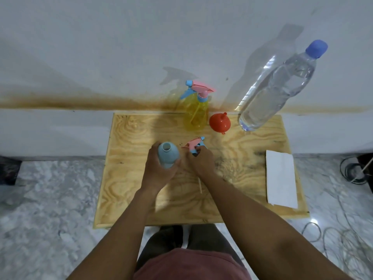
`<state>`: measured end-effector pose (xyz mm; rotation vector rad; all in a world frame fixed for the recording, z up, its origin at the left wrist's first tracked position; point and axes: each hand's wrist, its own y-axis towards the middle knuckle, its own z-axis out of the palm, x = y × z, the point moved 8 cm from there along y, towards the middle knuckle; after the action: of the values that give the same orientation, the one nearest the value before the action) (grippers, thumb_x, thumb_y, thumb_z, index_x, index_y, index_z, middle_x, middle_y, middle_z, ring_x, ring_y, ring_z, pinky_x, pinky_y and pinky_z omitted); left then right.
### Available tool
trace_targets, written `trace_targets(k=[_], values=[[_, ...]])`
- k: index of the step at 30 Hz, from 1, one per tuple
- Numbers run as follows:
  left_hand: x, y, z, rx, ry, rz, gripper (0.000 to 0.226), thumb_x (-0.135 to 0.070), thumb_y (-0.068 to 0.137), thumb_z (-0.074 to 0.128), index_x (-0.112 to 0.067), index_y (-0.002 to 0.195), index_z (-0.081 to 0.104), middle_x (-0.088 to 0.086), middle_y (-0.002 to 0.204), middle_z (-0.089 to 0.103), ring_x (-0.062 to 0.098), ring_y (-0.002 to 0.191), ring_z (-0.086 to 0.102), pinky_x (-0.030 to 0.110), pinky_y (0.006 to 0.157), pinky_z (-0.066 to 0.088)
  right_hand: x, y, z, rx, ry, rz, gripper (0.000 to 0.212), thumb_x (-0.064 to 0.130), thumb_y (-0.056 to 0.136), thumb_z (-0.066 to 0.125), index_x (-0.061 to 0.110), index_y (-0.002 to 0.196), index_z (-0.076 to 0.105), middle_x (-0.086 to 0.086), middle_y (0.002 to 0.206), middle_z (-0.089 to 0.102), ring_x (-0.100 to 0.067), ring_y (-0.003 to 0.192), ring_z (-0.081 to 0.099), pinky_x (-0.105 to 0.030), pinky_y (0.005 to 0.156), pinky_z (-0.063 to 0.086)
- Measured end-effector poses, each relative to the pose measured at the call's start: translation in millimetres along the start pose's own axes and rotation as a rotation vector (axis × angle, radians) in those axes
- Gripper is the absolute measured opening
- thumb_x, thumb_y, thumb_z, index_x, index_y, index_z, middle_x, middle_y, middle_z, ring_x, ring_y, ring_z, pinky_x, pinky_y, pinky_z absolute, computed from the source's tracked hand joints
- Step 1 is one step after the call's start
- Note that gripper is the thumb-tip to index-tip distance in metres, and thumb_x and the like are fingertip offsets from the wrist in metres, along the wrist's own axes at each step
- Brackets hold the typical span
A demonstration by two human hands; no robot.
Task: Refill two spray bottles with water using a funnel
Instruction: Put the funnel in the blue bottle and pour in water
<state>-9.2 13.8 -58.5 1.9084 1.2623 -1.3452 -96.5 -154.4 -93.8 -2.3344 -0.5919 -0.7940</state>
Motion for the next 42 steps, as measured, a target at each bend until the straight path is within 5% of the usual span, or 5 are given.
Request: trace_targets(k=[10, 14, 19, 29, 42], values=[[-3.7, -1.2, -1.2, 0.010, 0.020, 0.010, 0.063, -0.029, 0.075, 0.083, -0.028, 0.127, 0.047, -0.008, 0.120, 0.055, 0.009, 0.101, 0.057, 0.013, 0.076, 0.047, -9.1, -5.0, 5.1, 0.028, 0.100, -0.004, 0.039, 0.026, 0.091, 0.067, 0.005, 0.124, 0.065, -0.008, 0.122, 0.068, -0.021, 0.110, 0.064, -0.028, 0.089, 0.047], [-4.5, -1.3, -0.5, 0.022, 0.008, 0.014, 0.063, -0.030, 0.075, 0.083, -0.030, 0.126, 0.047, -0.010, 0.119, 0.055, 0.006, 0.101, 0.058, 0.010, 0.075, 0.047, -15.0, -2.0, -1.7, 0.002, 0.089, -0.013, 0.020, 0.032, 0.087, 0.068, 0.026, 0.075, 0.054, 0.003, 0.081, 0.059, -0.020, 0.084, 0.061, -0.034, 0.078, 0.050], [-11.6, 0.3, 2.7, 0.025, 0.008, 0.035, 0.059, -0.029, 0.075, 0.084, -0.032, 0.122, 0.048, -0.011, 0.115, 0.057, -0.002, 0.098, 0.057, 0.008, 0.076, 0.045, -19.1, -3.3, -48.1, -0.176, 0.041, -0.025, 0.020, 0.038, 0.090, 0.063, 0.021, 0.101, 0.064, 0.005, 0.087, 0.065, -0.013, 0.080, 0.061, -0.030, 0.068, 0.049], [-16.6, 2.9, 11.1, -0.021, -0.006, -0.027, 0.061, -0.024, 0.073, 0.087, -0.035, 0.118, 0.047, -0.015, 0.107, 0.058, 0.006, 0.093, 0.059, 0.024, 0.077, 0.050, -10.1, 70.6, -120.1, -0.184, -0.011, -0.066, 0.055, 0.042, 0.094, 0.060, 0.023, 0.144, 0.045, -0.007, 0.133, 0.058, -0.027, 0.118, 0.059, -0.045, 0.099, 0.048], [-11.1, -0.8, 12.8, -0.094, 0.003, -0.084, 0.066, -0.014, 0.072, 0.088, -0.035, 0.121, 0.048, -0.025, 0.110, 0.056, -0.015, 0.095, 0.057, 0.016, 0.077, 0.050, 5.3, 109.3, -122.4, -0.202, 0.153, -0.196, 0.019, 0.021, 0.093, 0.063, 0.024, 0.111, 0.070, -0.001, 0.113, 0.070, -0.022, 0.107, 0.064, -0.037, 0.091, 0.052]])
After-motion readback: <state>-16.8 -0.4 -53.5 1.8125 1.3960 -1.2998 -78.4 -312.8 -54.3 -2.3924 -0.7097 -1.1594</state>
